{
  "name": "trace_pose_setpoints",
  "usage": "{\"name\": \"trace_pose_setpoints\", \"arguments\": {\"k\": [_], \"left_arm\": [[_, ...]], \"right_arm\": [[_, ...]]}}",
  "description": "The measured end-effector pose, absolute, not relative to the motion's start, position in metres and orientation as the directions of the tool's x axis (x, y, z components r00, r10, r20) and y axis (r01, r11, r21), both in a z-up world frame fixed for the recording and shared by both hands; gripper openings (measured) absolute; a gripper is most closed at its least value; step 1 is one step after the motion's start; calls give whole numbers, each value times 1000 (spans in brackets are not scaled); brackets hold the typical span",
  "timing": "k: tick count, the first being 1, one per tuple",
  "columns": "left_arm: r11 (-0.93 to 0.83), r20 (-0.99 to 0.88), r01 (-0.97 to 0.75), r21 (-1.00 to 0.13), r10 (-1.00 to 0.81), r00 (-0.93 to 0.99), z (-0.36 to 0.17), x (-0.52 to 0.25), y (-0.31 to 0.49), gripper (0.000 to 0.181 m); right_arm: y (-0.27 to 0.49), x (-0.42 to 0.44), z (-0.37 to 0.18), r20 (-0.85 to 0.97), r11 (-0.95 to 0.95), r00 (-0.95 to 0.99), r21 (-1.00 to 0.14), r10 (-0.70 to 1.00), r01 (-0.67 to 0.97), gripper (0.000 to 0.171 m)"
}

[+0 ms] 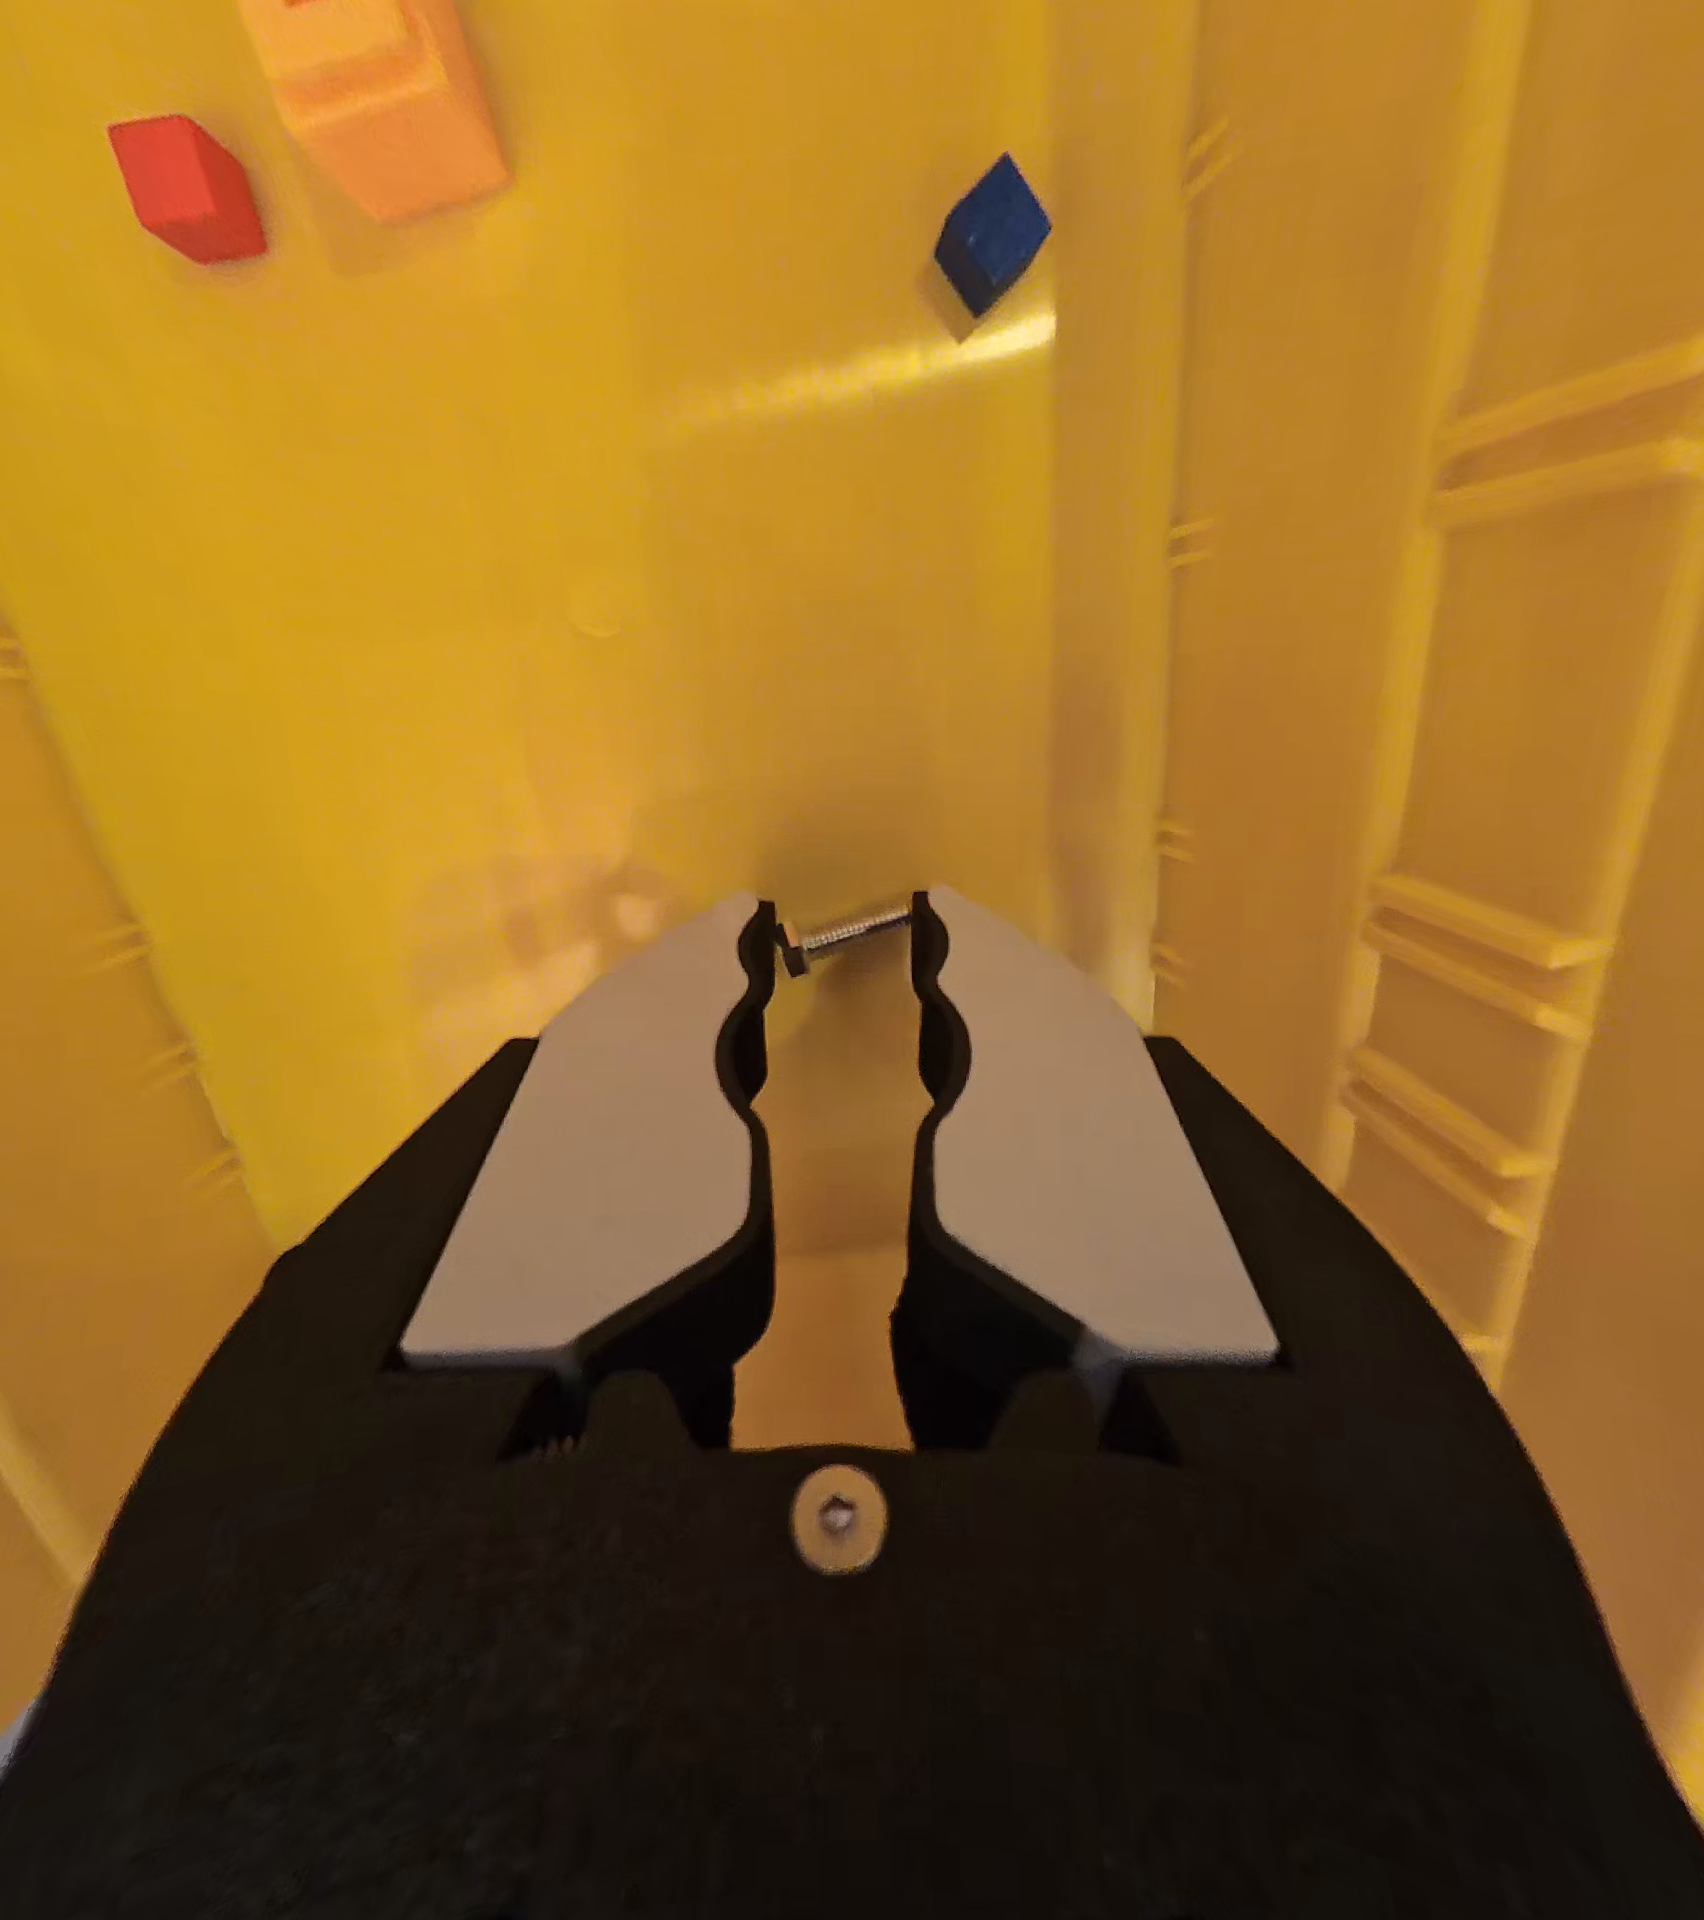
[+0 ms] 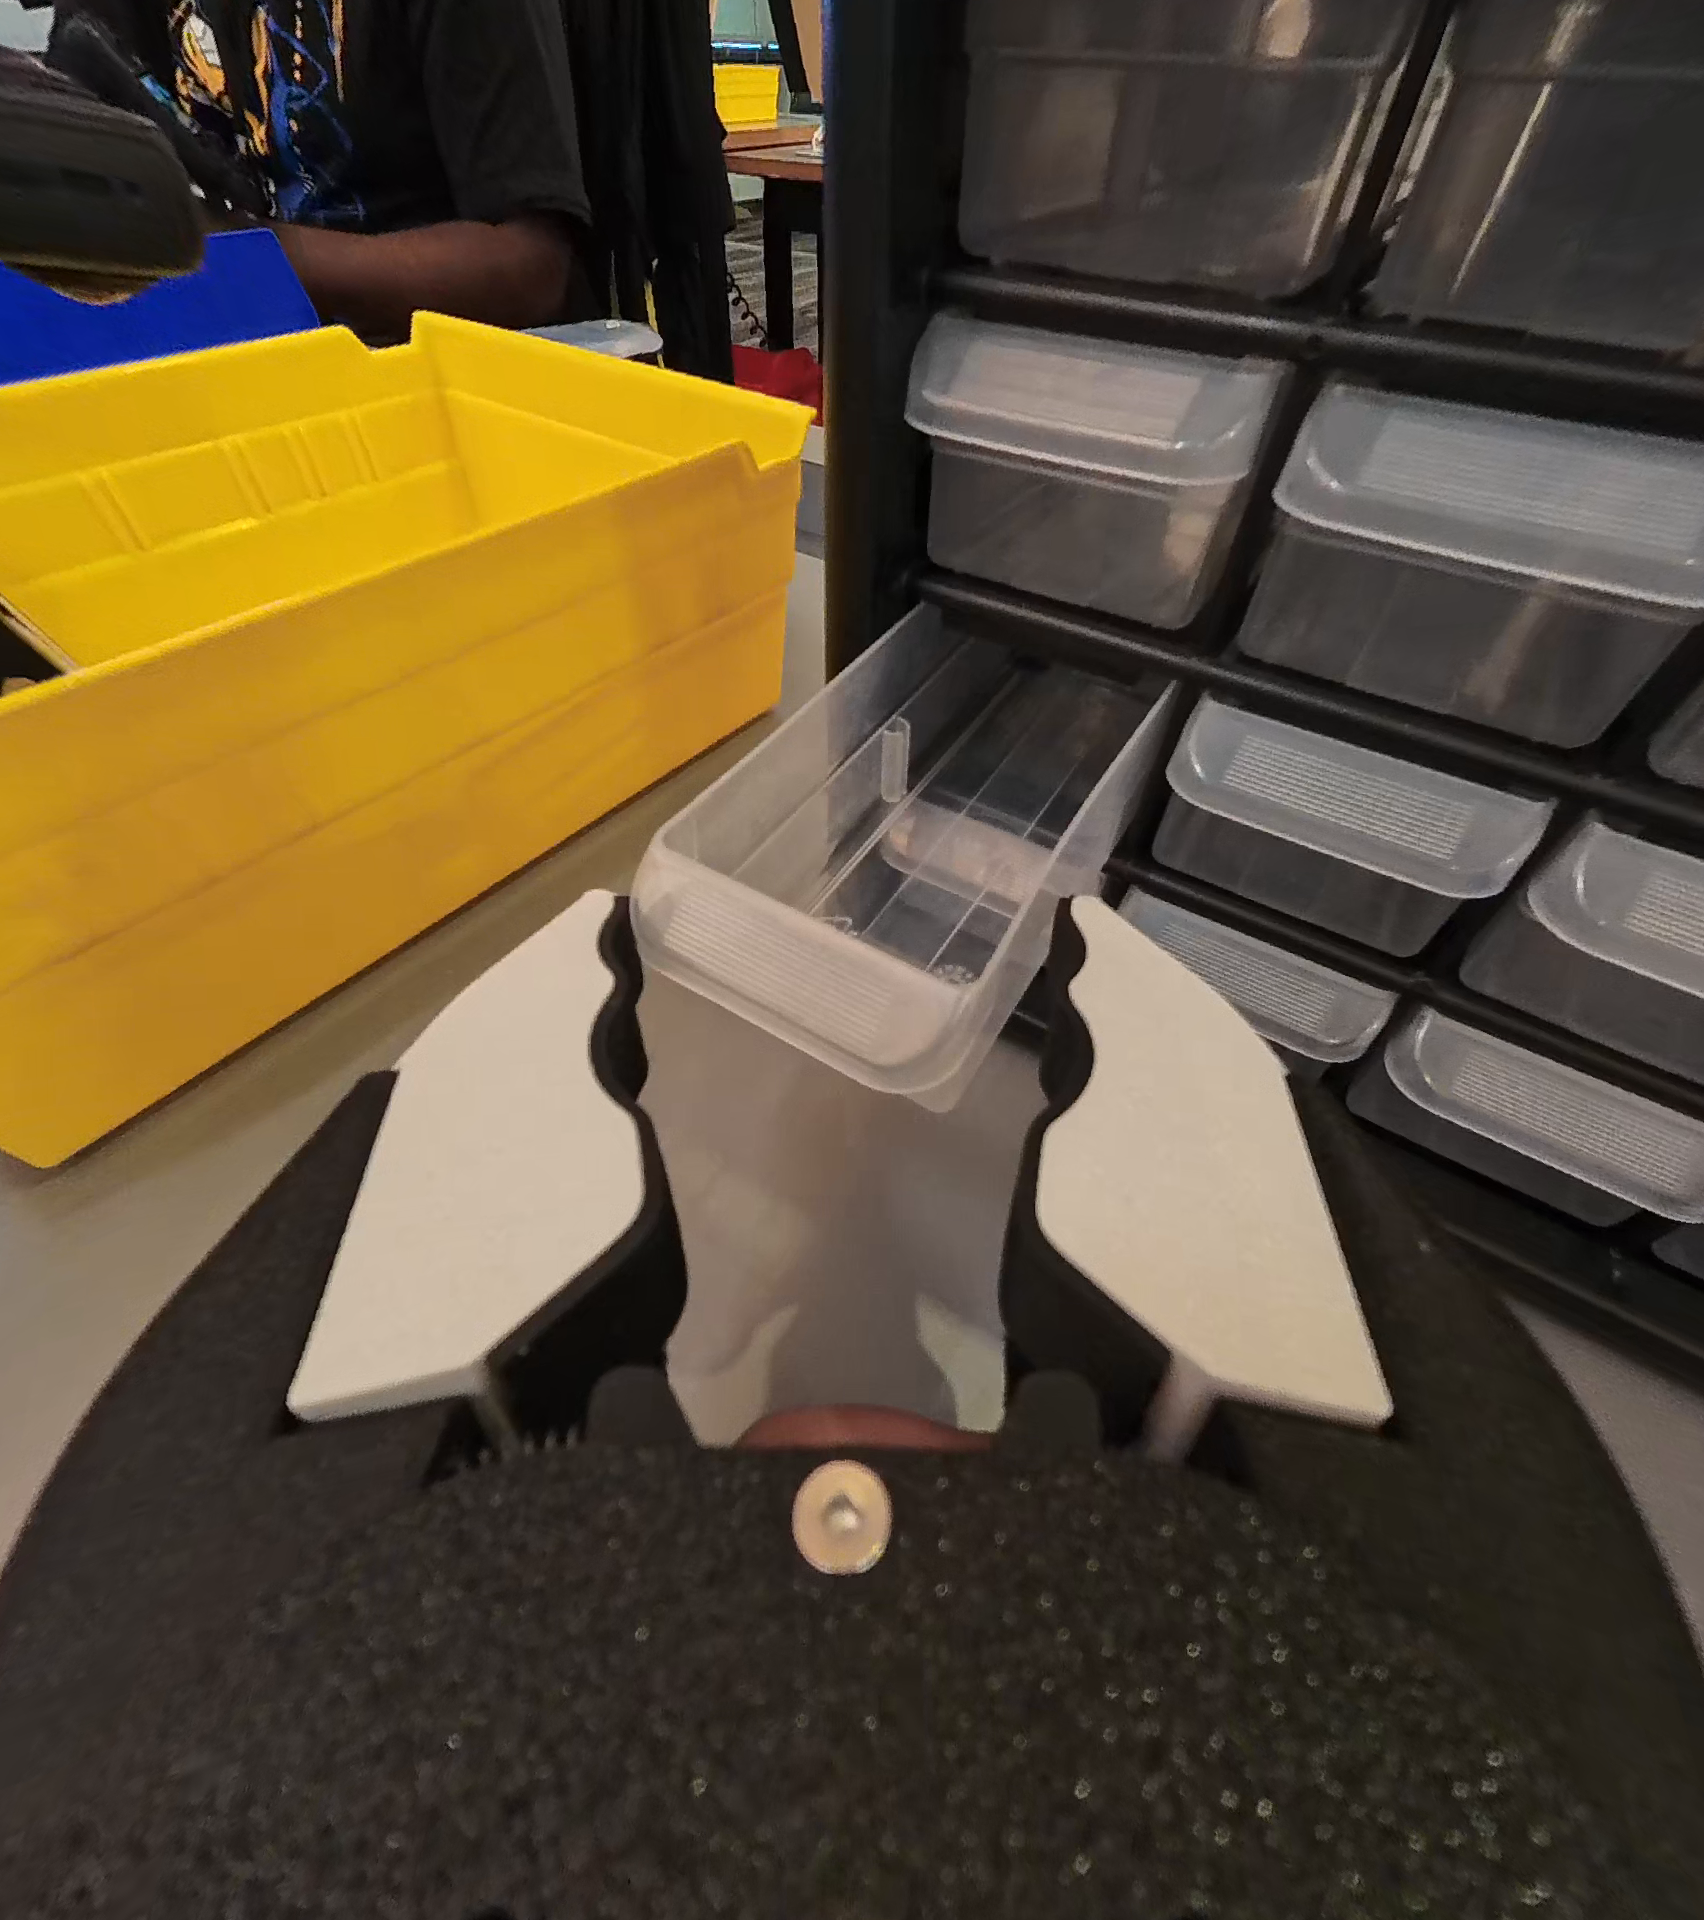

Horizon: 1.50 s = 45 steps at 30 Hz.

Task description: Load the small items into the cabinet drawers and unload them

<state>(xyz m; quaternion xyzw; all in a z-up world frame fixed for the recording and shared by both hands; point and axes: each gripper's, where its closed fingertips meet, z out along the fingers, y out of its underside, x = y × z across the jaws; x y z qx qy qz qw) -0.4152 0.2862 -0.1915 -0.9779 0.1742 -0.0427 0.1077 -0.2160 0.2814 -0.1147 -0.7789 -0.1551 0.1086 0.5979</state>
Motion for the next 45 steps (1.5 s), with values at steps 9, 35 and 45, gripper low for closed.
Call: {"name": "trace_pose_setpoints", "arguments": {"k": [9, 35, 45], "left_arm": [[-738, 81, -424, -525, -539, 838, -74, -376, 293, 24], [36, -149, -996, -80, -989, -24, -111, -202, 280, 25], [18, -170, -999, 49, -985, -26, -129, -212, 283, 25]], "right_arm": [[281, -216, -115, 17, -238, 929, -965, 371, 113, 75], [265, -215, -118, 18, -255, 920, -959, 391, 127, 73], [261, -215, -119, 35, -258, 924, -956, 382, 143, 73]]}}
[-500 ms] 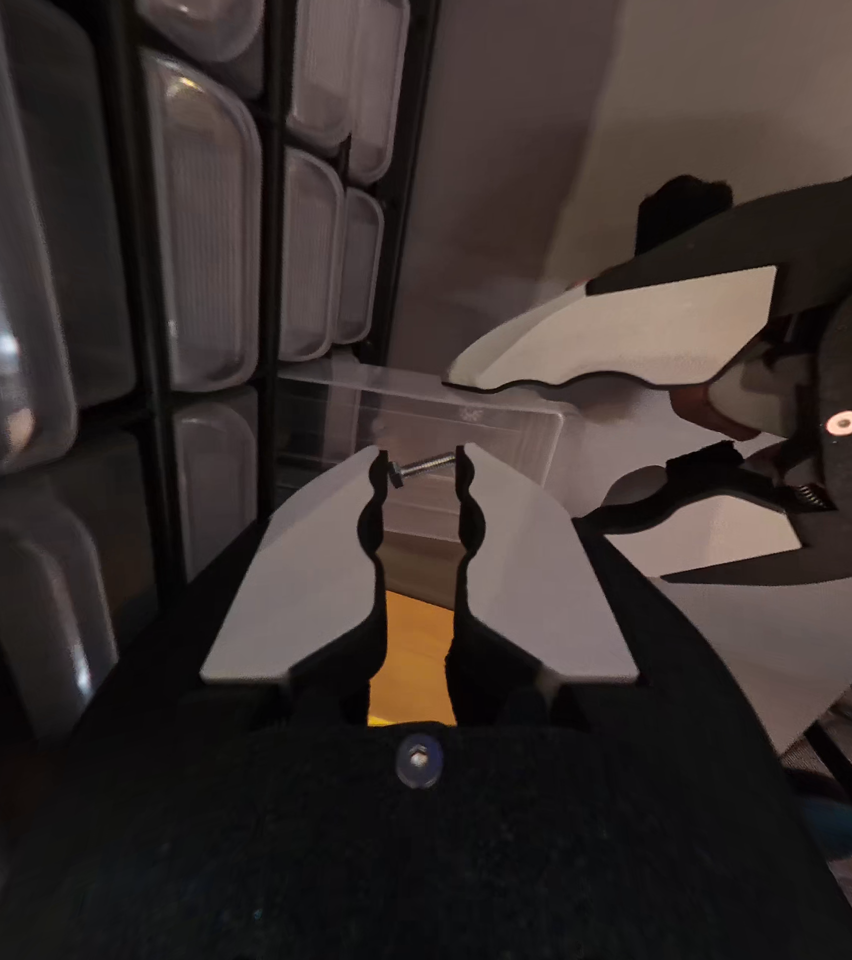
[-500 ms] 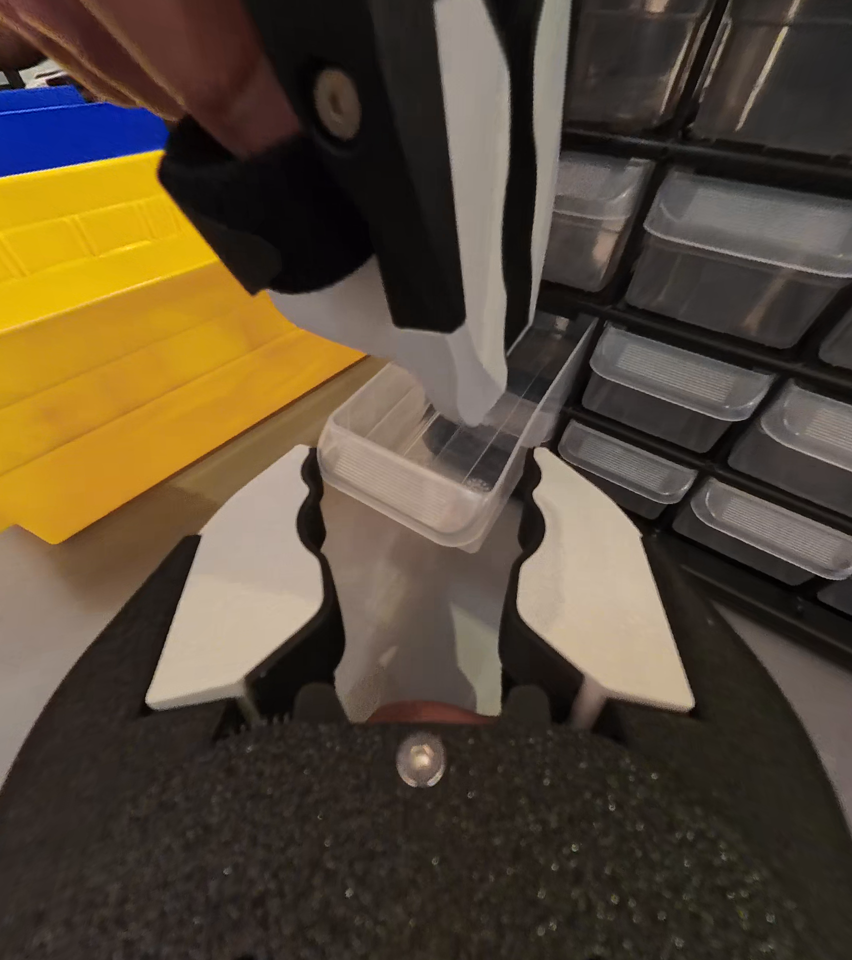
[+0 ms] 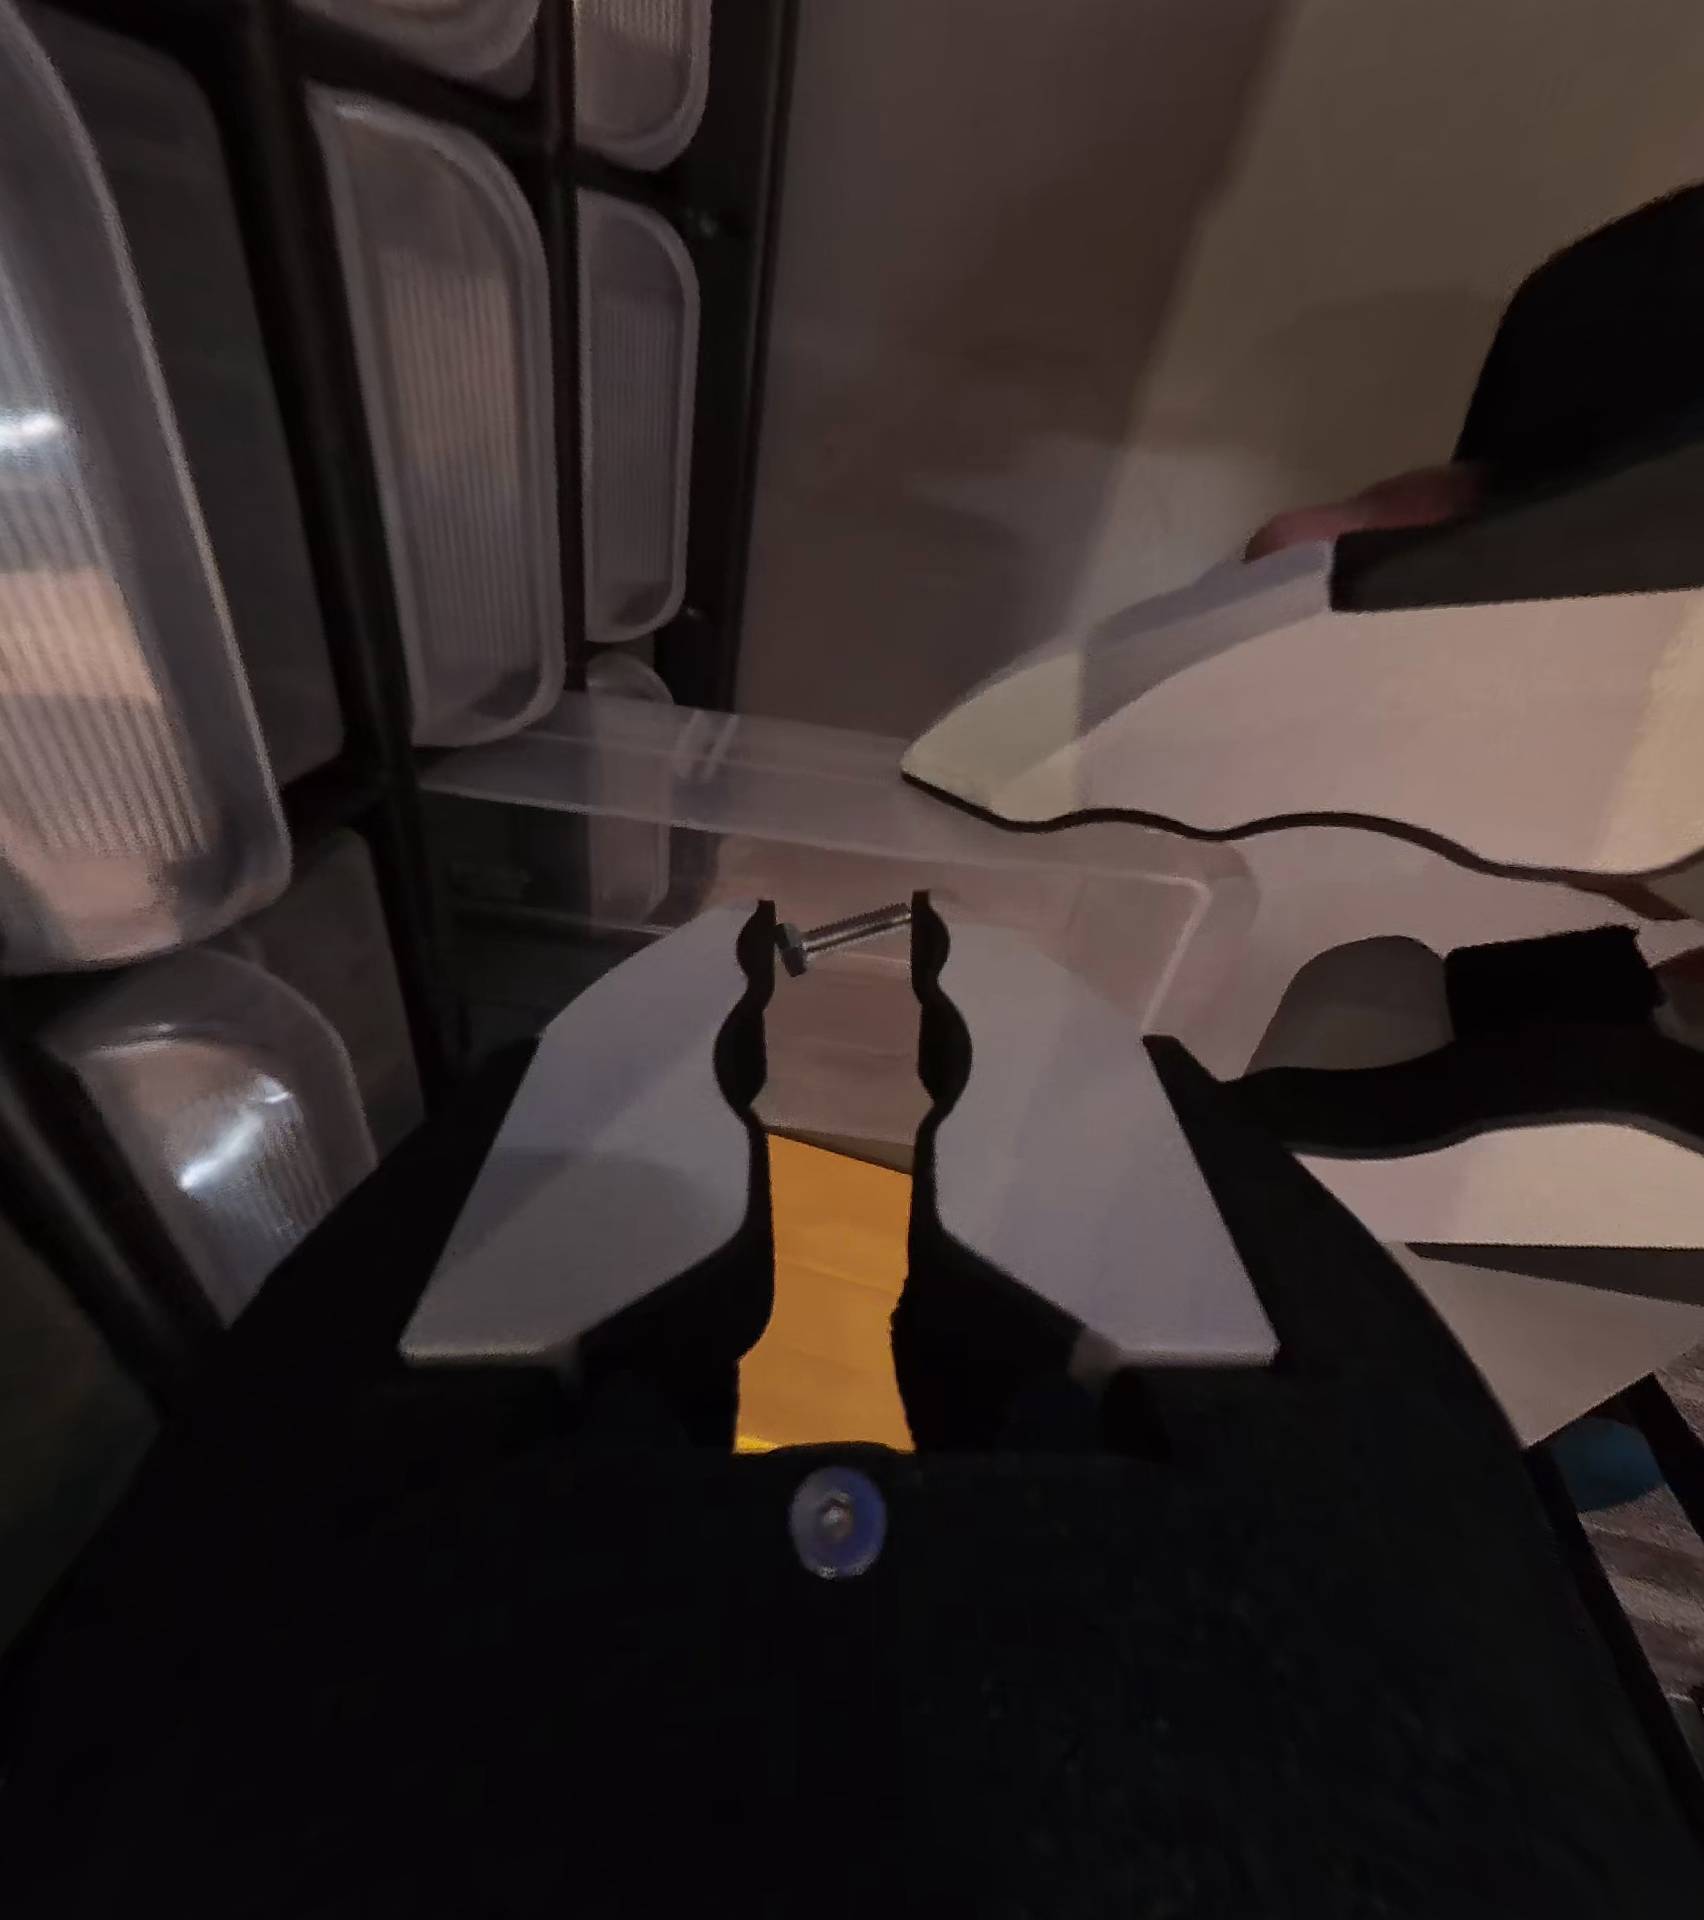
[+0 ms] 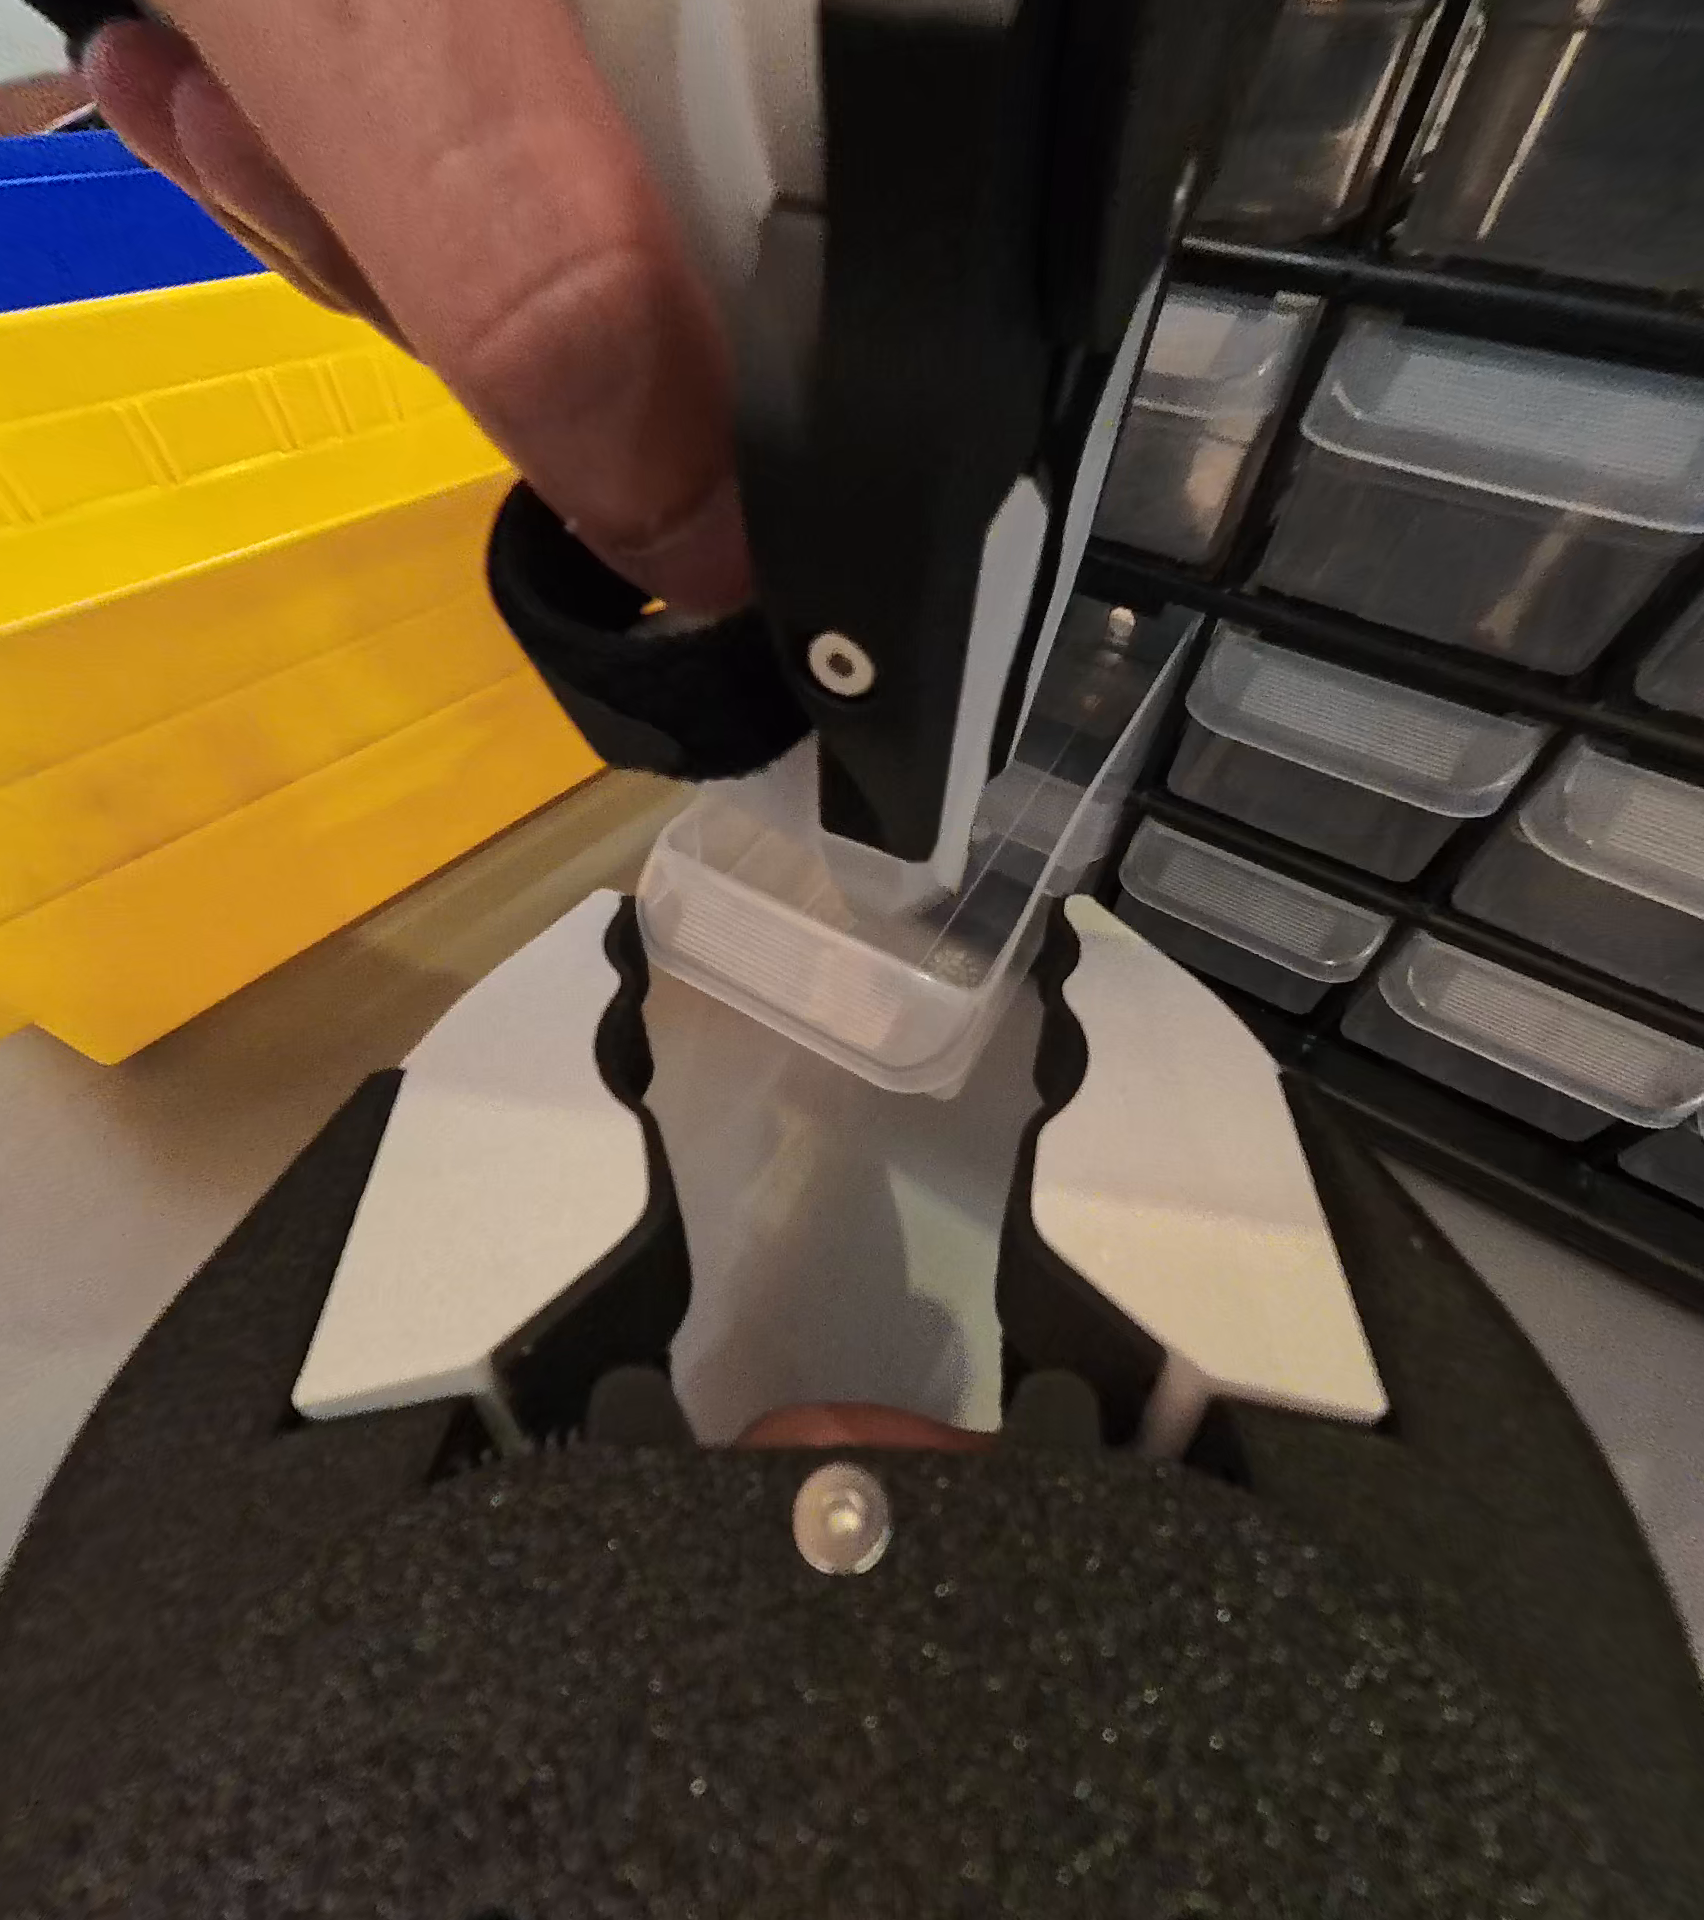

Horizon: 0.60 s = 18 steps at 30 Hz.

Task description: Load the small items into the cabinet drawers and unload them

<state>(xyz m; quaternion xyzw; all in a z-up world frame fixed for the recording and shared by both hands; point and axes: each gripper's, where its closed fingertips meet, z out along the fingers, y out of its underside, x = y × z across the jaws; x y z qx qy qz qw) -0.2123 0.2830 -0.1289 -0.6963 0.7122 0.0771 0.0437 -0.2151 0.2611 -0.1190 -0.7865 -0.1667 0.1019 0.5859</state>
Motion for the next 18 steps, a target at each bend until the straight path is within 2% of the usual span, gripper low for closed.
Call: {"name": "trace_pose_setpoints", "arguments": {"k": [7, 10, 12, 15, 18], "left_arm": [[-25, -218, -999, 43, -976, 15, -128, -208, 289, 30], [-61, -246, -998, 3, -968, 58, -116, -211, 290, 34], [-109, -256, -988, -109, -957, 134, -97, -212, 286, 36], [-250, -256, -893, -374, -897, 359, -58, -225, 276, 36], [-398, -116, -592, -701, -756, 645, -31, -251, 255, 38]], "right_arm": [[261, -215, -119, 34, -258, 923, -956, 383, 142, 73], [261, -215, -119, 30, -260, 923, -955, 384, 139, 73], [261, -215, -118, 29, -260, 923, -956, 384, 139, 73], [261, -215, -118, 27, -262, 923, -955, 384, 137, 73], [261, -215, -118, 28, -262, 923, -955, 384, 138, 73]]}}
